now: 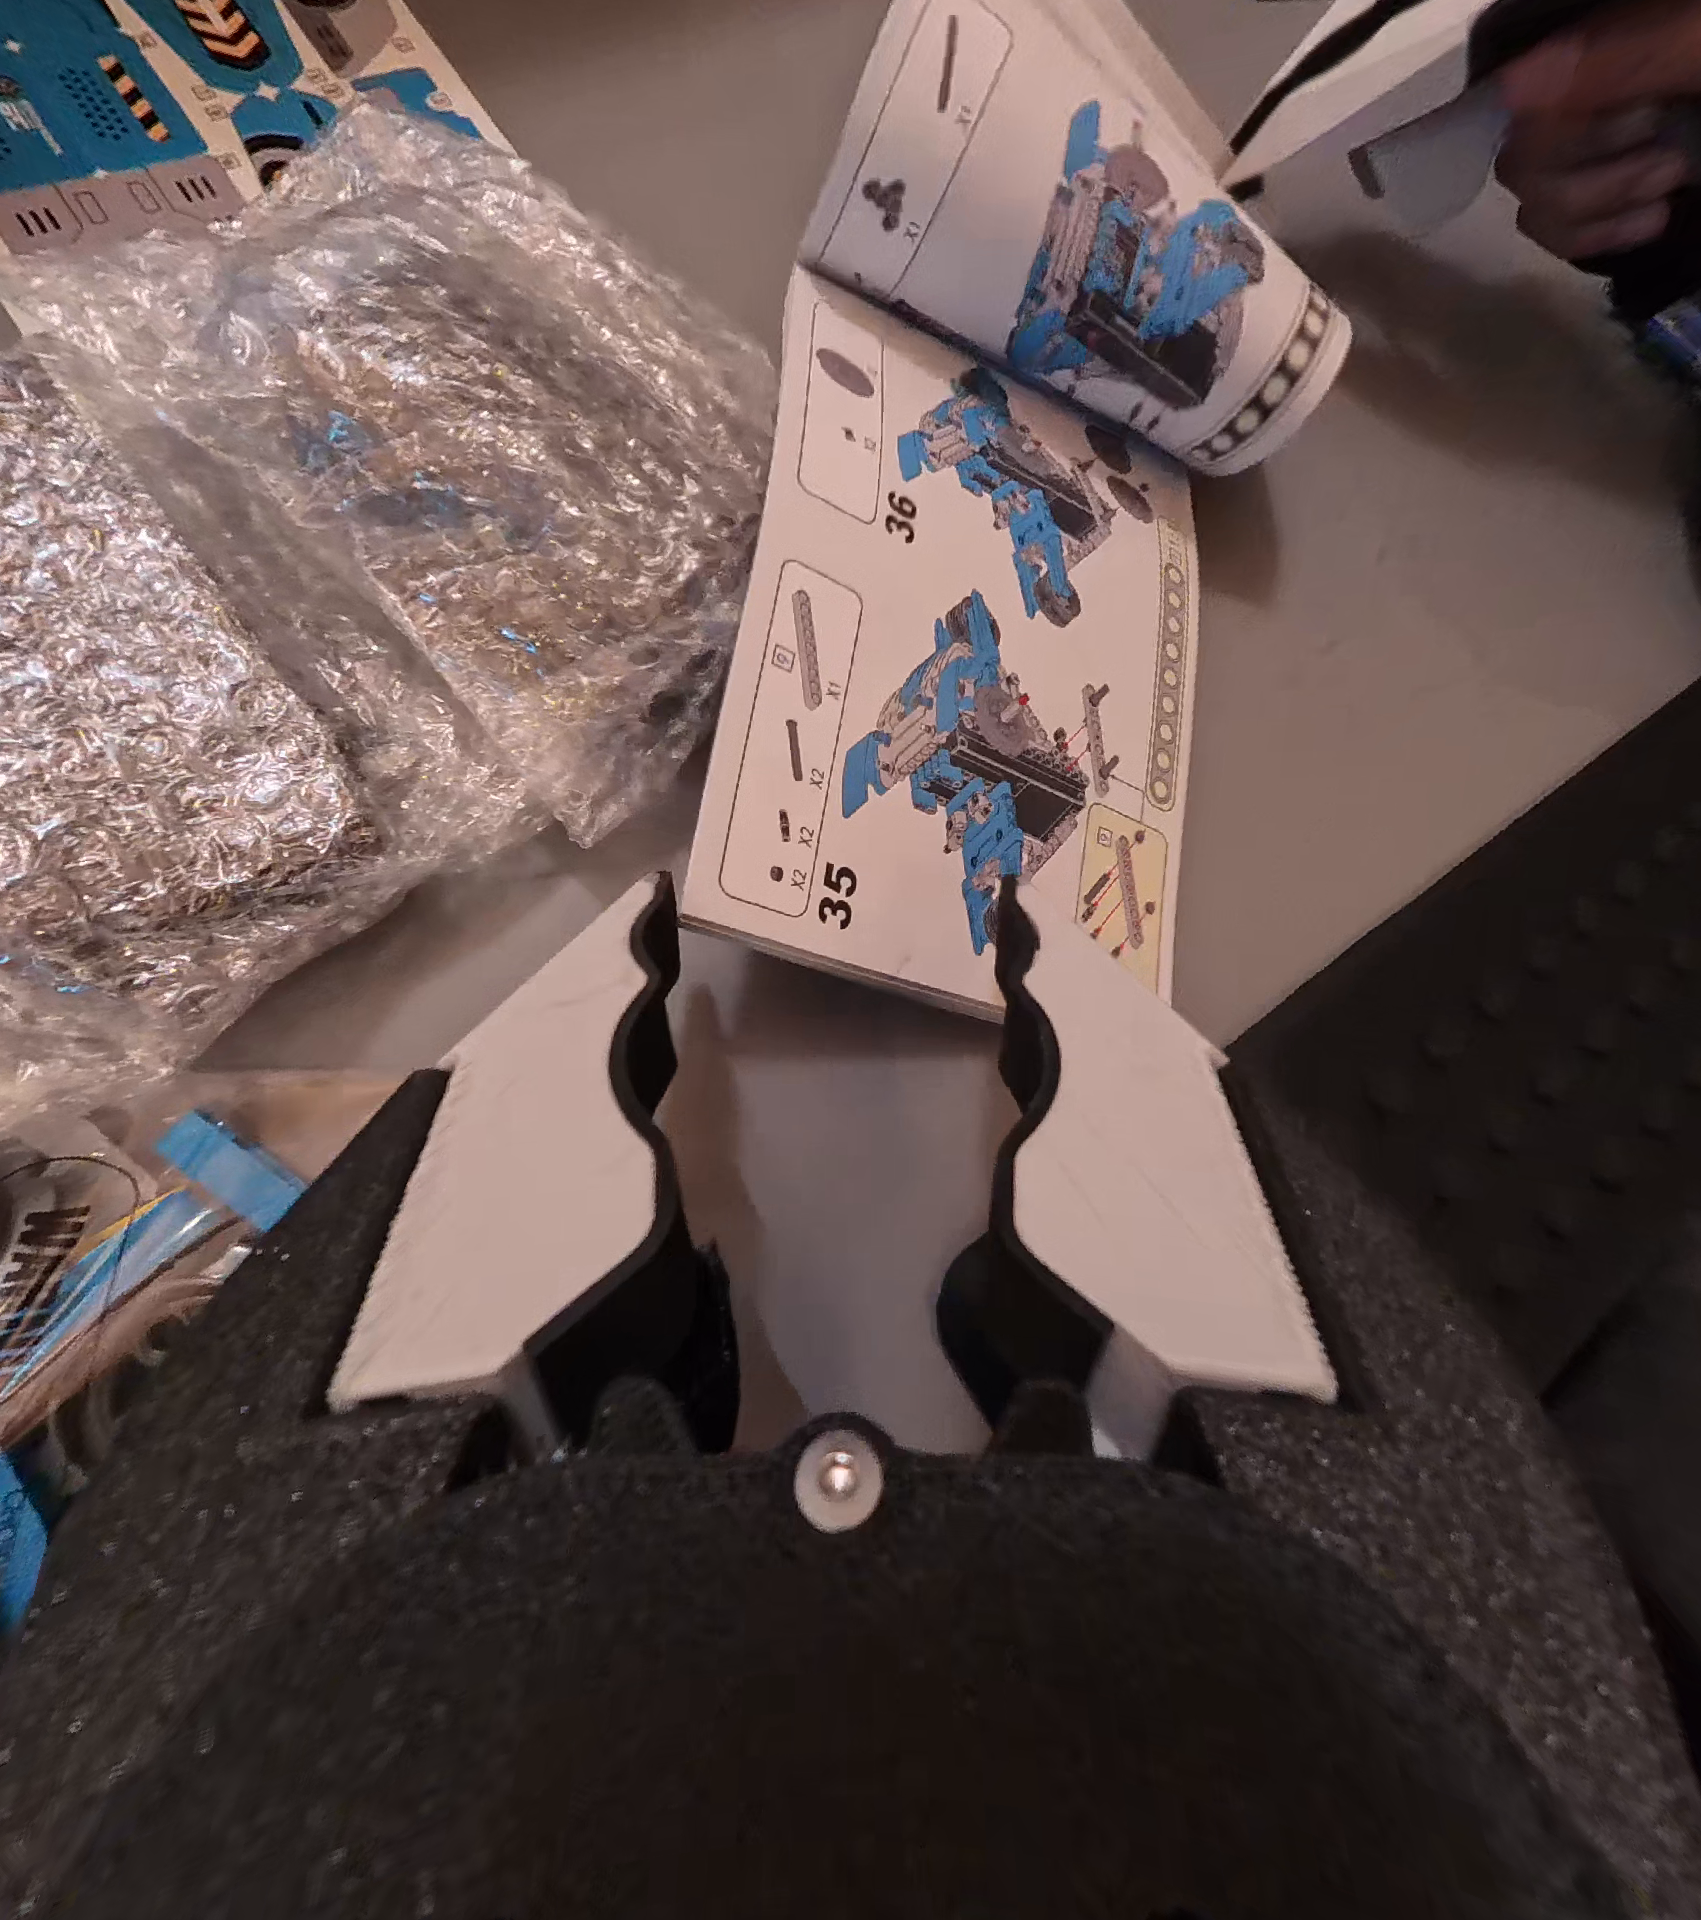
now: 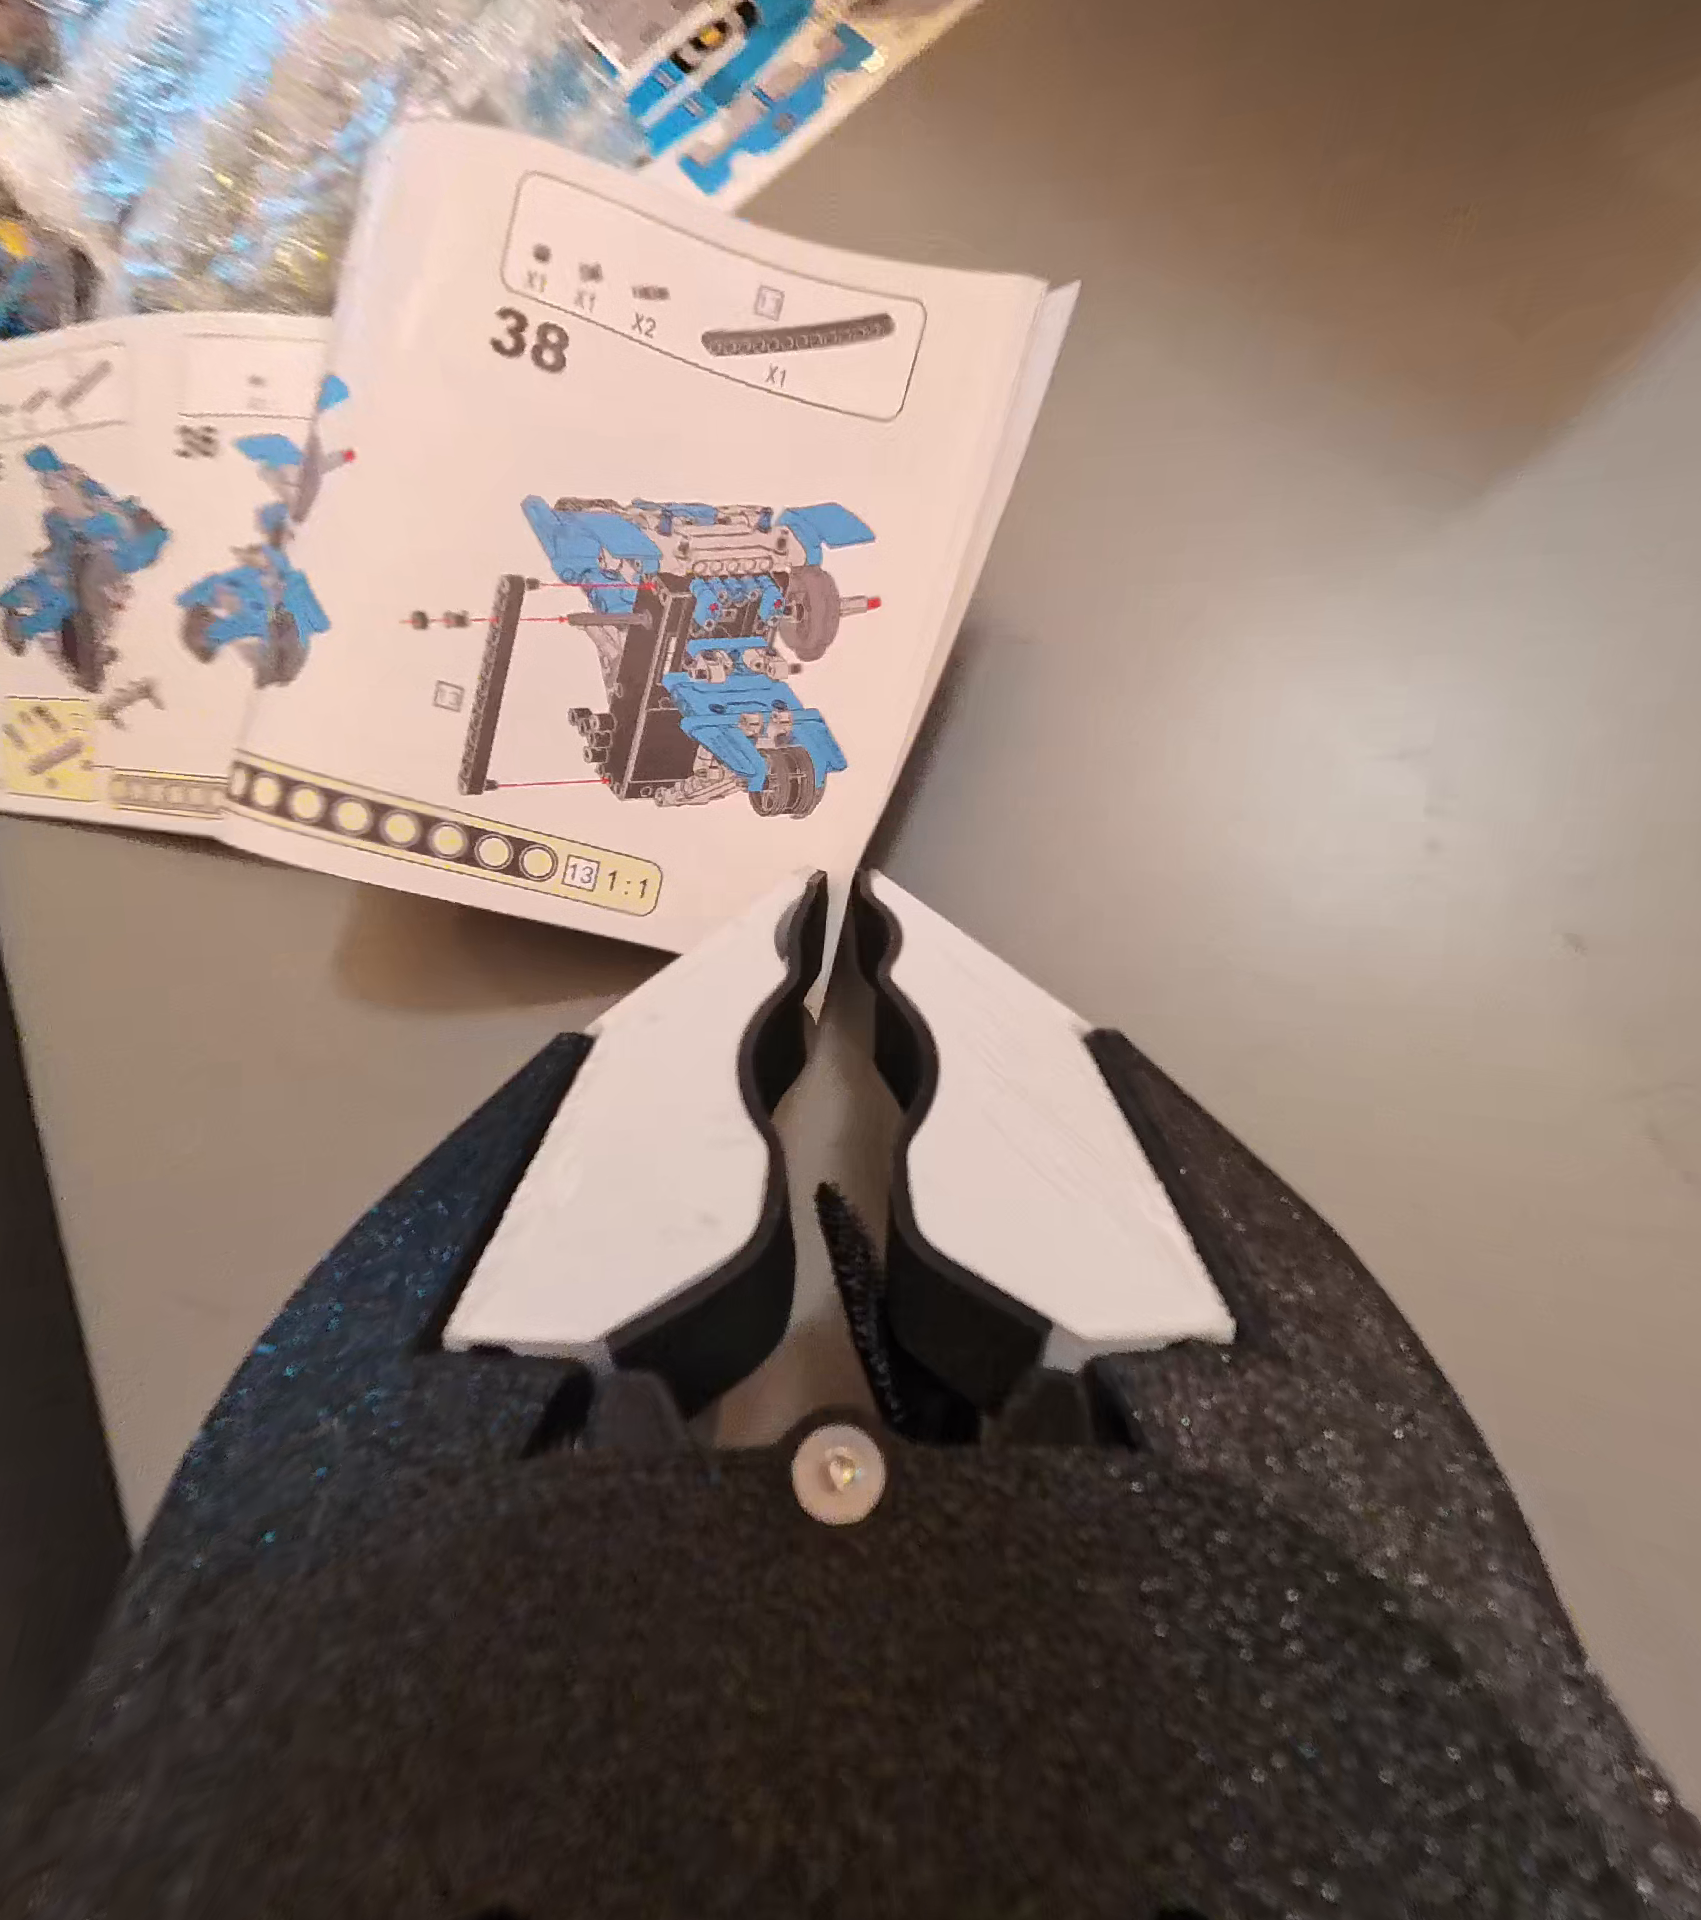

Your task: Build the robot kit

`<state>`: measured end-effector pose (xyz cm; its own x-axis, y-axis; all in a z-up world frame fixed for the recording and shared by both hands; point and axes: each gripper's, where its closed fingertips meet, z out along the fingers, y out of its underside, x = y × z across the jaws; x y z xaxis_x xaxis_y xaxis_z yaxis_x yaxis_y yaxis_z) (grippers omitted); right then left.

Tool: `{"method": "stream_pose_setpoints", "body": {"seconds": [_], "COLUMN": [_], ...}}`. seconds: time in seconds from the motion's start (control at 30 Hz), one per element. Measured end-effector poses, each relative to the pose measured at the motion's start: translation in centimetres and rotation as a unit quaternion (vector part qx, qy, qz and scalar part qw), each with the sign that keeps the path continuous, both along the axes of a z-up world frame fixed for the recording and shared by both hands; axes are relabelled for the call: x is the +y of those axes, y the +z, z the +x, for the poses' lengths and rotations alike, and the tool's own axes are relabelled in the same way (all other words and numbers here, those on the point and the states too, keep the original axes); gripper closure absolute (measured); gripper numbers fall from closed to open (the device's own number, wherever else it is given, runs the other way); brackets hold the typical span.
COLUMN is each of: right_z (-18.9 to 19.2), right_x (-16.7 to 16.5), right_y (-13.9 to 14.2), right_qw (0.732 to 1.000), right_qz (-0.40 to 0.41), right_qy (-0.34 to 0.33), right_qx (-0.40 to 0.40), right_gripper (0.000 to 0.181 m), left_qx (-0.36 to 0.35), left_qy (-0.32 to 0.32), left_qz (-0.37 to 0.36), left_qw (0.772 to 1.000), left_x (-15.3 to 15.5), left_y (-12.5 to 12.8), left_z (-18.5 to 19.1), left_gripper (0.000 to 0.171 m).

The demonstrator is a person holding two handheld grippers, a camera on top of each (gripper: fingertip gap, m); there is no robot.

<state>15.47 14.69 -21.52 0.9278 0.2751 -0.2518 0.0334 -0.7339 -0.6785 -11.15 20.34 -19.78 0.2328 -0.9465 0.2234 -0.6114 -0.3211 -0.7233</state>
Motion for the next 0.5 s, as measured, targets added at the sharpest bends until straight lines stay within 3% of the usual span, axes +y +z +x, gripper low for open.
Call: {"method": "stream_pose_setpoints", "body": {"seconds": [0.17,0.23,0.3,0.33,0.4,0.47,0.5], "right_z": [3.2,3.7,1.8,-0.7,-8.5,-16.7,-19.1], "right_x": [1.1,2.1,2.6,2.6,1.6,-1.1,-1.8], "right_y": [0.1,3.6,8.2,10.2,13.0,12.7,10.8], "right_qw": [0.992,0.979,0.968,0.971,0.979,0.968,0.964], "right_qz": [0.014,0.083,0.157,0.184,0.202,0.151,0.119], "right_qy": [-0.078,-0.109,-0.11,-0.084,0.034,0.181,0.227], "right_qx": [-0.097,-0.152,-0.16,-0.13,-0.01,0.086,0.071], "right_gripper": [0.171,0.155,0.145,0.139,0.132,0.118,0.115], "left_qx": [-0.016,-0.029,-0.048,-0.056,-0.069,-0.085,-0.094], "left_qy": [-0.011,-0.016,-0.019,-0.022,-0.032,-0.044,-0.051], "left_qz": [0.006,-0.011,-0.032,-0.037,-0.03,-0.024,-0.03], "left_qw": [1.0,0.999,0.998,0.997,0.997,0.995,0.994], "left_x": [-0.9,-1.3,-1.7,-1.9,-2.3,-2.8,-3.2], "left_y": [0.9,1.2,1.7,1.9,2.4,3.0,3.3], "left_z": [0.2,0.4,0.7,0.9,1.5,2.3,2.8], "left_gripper": [0.117,0.126,0.13,0.137,0.158,0.161,0.161]}}
